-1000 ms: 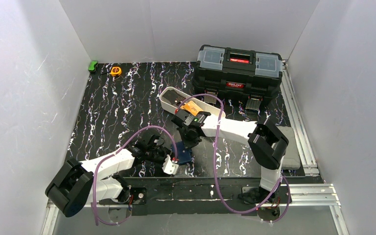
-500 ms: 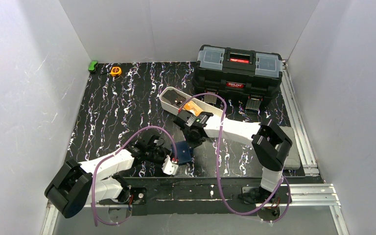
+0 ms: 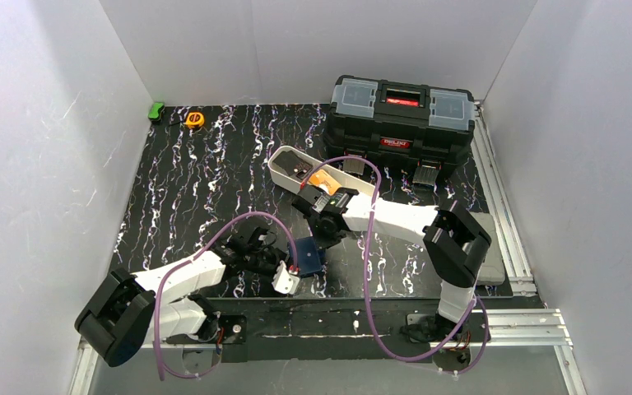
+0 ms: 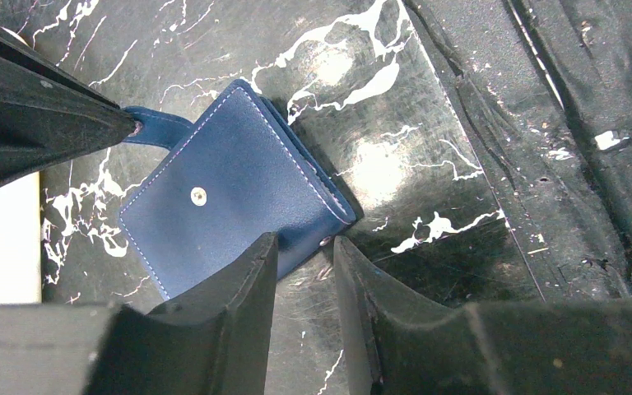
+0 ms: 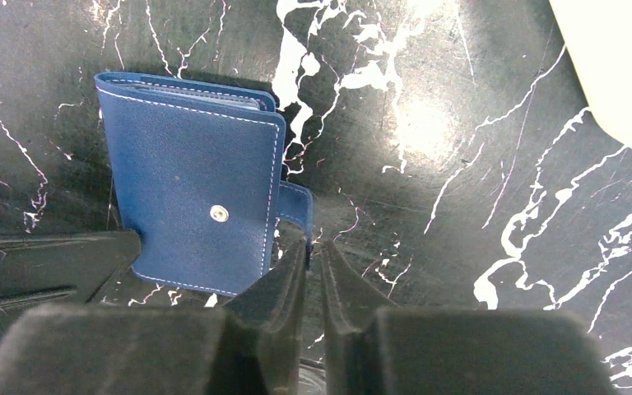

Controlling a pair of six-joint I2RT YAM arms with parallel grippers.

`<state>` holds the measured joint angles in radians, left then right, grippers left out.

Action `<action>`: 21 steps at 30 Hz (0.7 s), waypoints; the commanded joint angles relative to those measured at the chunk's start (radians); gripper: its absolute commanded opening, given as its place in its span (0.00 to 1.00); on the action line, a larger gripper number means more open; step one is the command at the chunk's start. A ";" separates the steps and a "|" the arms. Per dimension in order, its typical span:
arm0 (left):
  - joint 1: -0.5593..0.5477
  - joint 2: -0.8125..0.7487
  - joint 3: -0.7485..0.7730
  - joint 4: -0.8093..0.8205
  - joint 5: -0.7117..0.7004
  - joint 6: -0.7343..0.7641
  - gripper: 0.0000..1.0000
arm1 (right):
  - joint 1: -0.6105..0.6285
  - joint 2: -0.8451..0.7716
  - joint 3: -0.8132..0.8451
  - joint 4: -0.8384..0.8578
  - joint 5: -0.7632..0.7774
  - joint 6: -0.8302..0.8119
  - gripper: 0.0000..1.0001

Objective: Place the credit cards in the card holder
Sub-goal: Close the card holder at the center of the board.

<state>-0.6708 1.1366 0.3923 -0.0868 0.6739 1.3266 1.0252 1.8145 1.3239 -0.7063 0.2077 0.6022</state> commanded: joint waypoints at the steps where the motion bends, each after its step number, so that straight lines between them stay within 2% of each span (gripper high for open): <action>1: -0.004 -0.024 0.002 -0.024 0.050 0.001 0.30 | -0.002 -0.020 -0.007 0.008 0.013 0.011 0.13; 3: -0.004 -0.023 0.001 -0.024 0.048 0.000 0.30 | -0.004 -0.020 -0.009 0.008 0.013 0.013 0.01; 13: -0.005 -0.029 -0.004 -0.024 0.051 0.008 0.31 | -0.010 -0.038 -0.023 0.070 -0.089 0.003 0.01; 21: -0.007 -0.026 -0.006 -0.023 0.054 0.012 0.31 | -0.011 -0.050 -0.002 0.068 -0.090 -0.008 0.01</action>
<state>-0.6712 1.1294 0.3920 -0.0872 0.6743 1.3273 1.0164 1.8084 1.3056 -0.6525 0.1307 0.5999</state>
